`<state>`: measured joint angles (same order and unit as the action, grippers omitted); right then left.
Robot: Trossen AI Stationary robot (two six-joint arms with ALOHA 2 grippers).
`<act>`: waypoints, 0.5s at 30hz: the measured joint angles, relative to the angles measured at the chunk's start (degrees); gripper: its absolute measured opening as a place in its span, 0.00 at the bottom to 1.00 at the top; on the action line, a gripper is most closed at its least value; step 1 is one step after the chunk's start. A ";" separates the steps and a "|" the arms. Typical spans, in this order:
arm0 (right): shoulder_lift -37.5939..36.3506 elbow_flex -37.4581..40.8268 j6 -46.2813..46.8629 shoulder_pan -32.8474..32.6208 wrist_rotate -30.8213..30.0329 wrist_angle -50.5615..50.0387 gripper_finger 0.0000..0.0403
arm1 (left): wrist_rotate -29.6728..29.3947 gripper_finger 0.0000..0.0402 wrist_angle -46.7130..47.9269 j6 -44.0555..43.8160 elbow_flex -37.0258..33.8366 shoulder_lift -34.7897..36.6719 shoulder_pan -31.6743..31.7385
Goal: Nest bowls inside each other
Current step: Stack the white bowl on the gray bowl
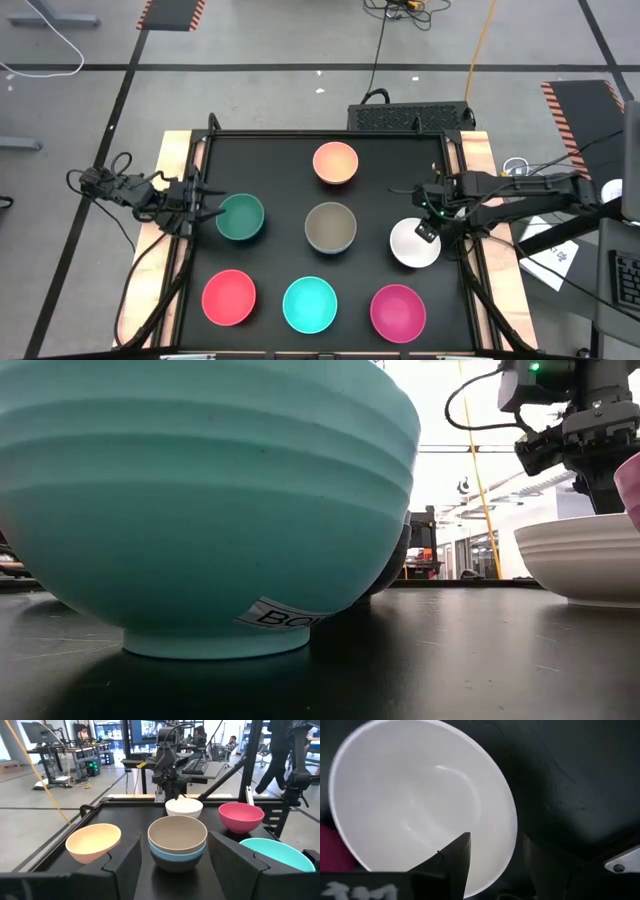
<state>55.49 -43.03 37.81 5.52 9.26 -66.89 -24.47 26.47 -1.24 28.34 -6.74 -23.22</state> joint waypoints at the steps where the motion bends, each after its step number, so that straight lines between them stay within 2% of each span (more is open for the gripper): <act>1: 0.67 0.00 -0.46 0.00 -0.02 -0.02 0.42 | 0.30 0.56 -0.02 0.01 0.00 0.00 -0.01; 15: 7.31 0.00 -1.79 0.04 -0.31 1.79 0.42 | 1.90 0.56 -0.21 0.03 0.00 0.00 -0.01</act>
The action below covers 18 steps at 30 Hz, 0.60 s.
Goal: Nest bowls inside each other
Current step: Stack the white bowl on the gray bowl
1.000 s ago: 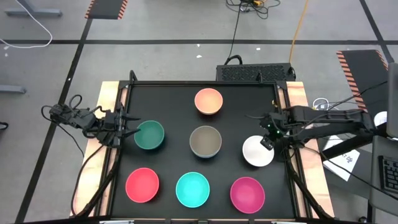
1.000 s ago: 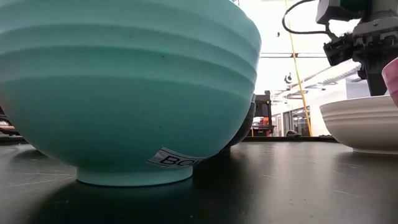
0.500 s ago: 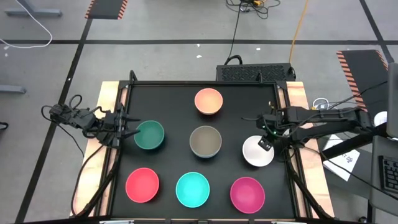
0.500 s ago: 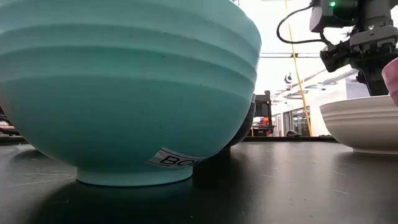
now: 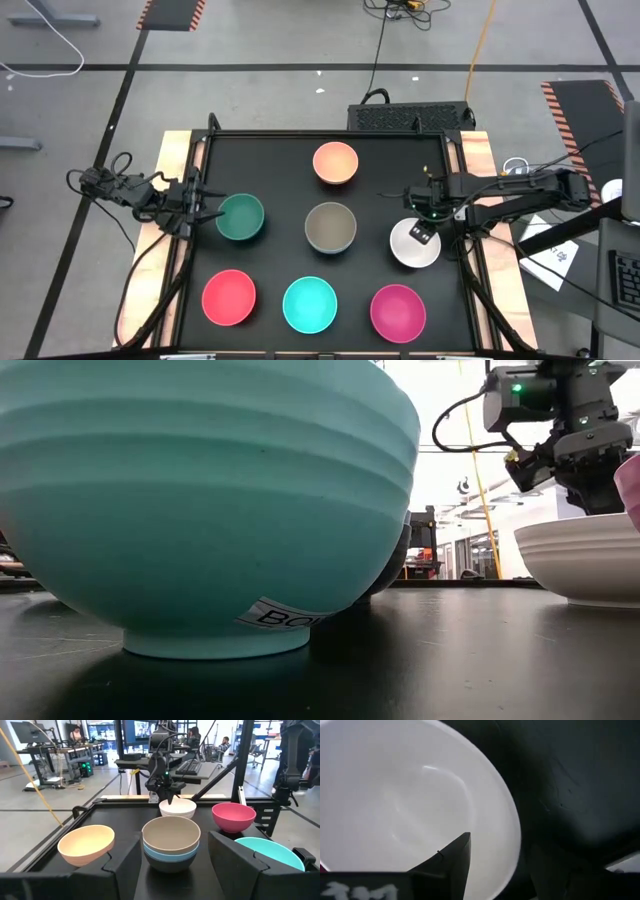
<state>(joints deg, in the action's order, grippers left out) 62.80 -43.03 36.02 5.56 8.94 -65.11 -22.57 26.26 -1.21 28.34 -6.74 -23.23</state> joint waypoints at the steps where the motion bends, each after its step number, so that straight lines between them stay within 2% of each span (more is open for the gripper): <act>1: 0.15 0.00 -0.06 0.00 -0.04 0.54 0.41 | 0.07 0.56 0.00 0.00 0.00 0.00 -0.02; 5: 0.65 0.00 -1.50 0.00 -0.12 3.07 0.32 | 0.60 0.56 -0.17 0.00 0.00 0.00 -0.01; 11: 2.28 0.03 -2.48 0.85 -0.96 4.80 0.05 | 1.78 0.56 -0.36 0.02 0.00 0.00 -0.02; 18: 5.20 1.73 -2.46 0.96 0.91 8.12 0.02 | 2.15 0.56 -0.39 0.01 0.00 0.02 -0.02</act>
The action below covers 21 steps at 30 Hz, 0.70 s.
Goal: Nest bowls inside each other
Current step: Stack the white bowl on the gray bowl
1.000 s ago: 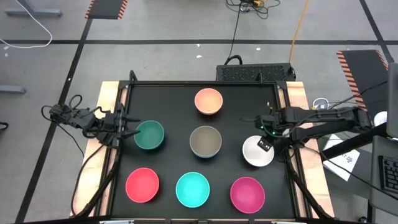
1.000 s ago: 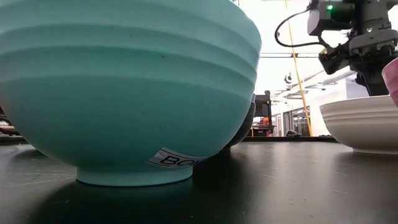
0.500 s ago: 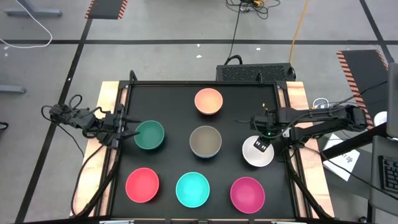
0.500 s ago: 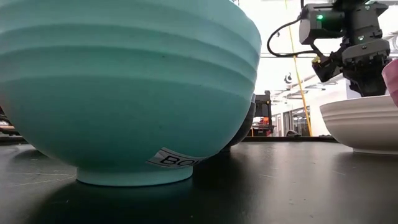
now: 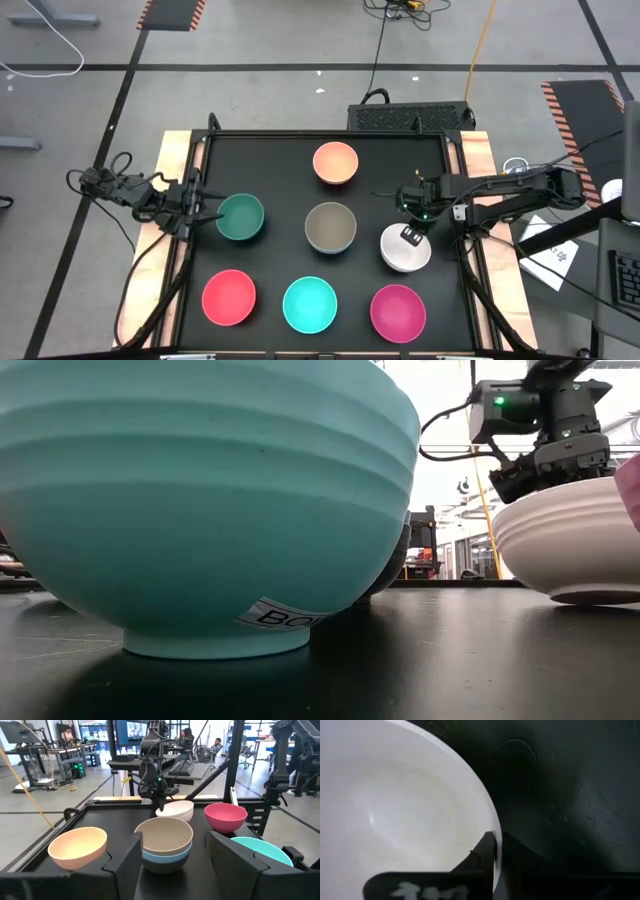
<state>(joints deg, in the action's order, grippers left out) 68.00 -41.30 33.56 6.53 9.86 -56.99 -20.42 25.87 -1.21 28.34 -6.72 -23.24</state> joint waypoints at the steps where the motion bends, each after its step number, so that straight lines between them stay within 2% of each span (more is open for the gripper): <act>1: 0.03 0.00 0.00 0.16 0.12 0.18 0.01 | 0.02 0.56 0.00 0.02 0.00 0.00 0.00; 5: -0.52 0.07 0.32 0.17 -0.22 2.01 0.01 | 0.02 0.56 0.00 -0.03 0.01 0.00 0.02; 10: -2.02 -1.98 -0.23 0.27 -3.41 2.23 0.00 | 0.02 0.56 0.02 -0.05 0.02 0.00 0.02; 21: -2.53 -17.70 -4.54 2.22 -9.86 -4.22 0.00 | 1.17 0.56 0.04 -0.20 0.02 0.00 0.01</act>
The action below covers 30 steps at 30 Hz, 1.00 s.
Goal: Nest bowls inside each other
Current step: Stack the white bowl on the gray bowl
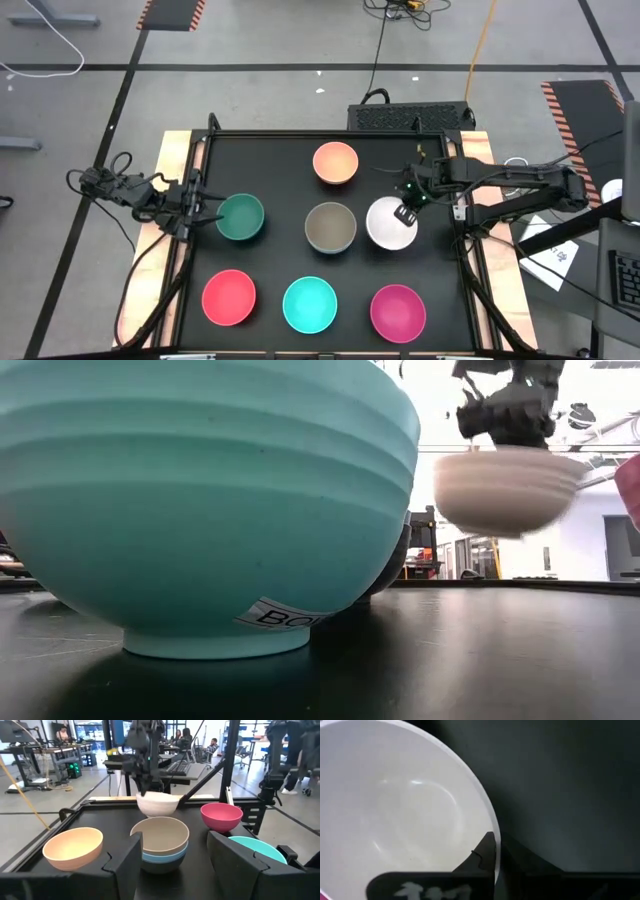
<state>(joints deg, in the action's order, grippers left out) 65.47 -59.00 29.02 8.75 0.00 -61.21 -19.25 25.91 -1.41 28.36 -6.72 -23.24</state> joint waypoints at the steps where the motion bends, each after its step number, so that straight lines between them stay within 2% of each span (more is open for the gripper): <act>1: 0.19 -1.38 -0.05 -0.02 -0.23 -0.68 0.00 | 0.20 0.56 0.00 0.00 0.00 0.00 0.01; 8: 4.27 -12.16 -1.41 -0.18 0.14 -3.80 0.00 | 0.98 0.56 0.00 0.02 0.00 0.00 -0.01; 19: 21.03 -34.55 -8.95 -0.19 -0.11 -12.07 0.00 | 1.29 0.56 0.02 0.06 0.00 -0.02 -0.01; 30: 32.71 -47.14 -12.08 -0.19 4.42 -16.22 0.00 | 1.67 0.56 0.02 0.04 0.00 -0.02 0.02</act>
<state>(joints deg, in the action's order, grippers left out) 98.18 -106.14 16.94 8.56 4.42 -77.43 -17.58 25.93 -1.37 28.36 -6.74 -23.22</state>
